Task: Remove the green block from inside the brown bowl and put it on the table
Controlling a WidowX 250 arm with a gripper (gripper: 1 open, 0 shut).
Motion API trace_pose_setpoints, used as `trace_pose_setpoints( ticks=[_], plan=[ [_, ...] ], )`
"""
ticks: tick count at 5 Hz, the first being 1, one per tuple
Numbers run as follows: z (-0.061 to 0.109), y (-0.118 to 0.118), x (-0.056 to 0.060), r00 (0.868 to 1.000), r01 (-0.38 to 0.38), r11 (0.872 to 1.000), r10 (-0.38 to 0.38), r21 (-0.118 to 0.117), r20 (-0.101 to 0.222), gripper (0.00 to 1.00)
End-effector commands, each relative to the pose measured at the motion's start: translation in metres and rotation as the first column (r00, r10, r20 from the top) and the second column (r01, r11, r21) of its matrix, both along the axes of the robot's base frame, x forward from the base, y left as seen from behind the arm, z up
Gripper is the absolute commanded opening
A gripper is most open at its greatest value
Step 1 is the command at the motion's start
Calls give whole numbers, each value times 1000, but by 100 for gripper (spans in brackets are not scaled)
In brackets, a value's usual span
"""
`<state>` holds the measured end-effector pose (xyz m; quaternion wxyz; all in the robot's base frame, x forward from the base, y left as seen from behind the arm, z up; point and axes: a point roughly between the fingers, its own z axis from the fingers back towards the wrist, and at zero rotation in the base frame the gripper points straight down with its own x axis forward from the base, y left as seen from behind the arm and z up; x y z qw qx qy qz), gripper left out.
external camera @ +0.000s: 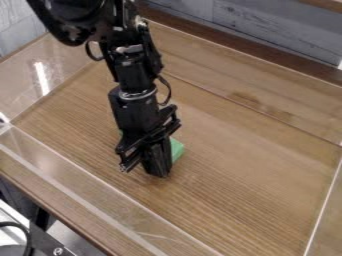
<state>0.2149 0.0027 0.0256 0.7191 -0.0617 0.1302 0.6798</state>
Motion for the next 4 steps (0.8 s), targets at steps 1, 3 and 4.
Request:
trace_pose_setpoints(
  ticks=[1,3,4],
  plan=[
    [10,-2,8,995,94,995,-94,15,28,0],
    [22,-8,9,910,414,910,-415,28,17,0],
    [34,-12,11,779,626,779,-627,30,29,0]
  ],
)
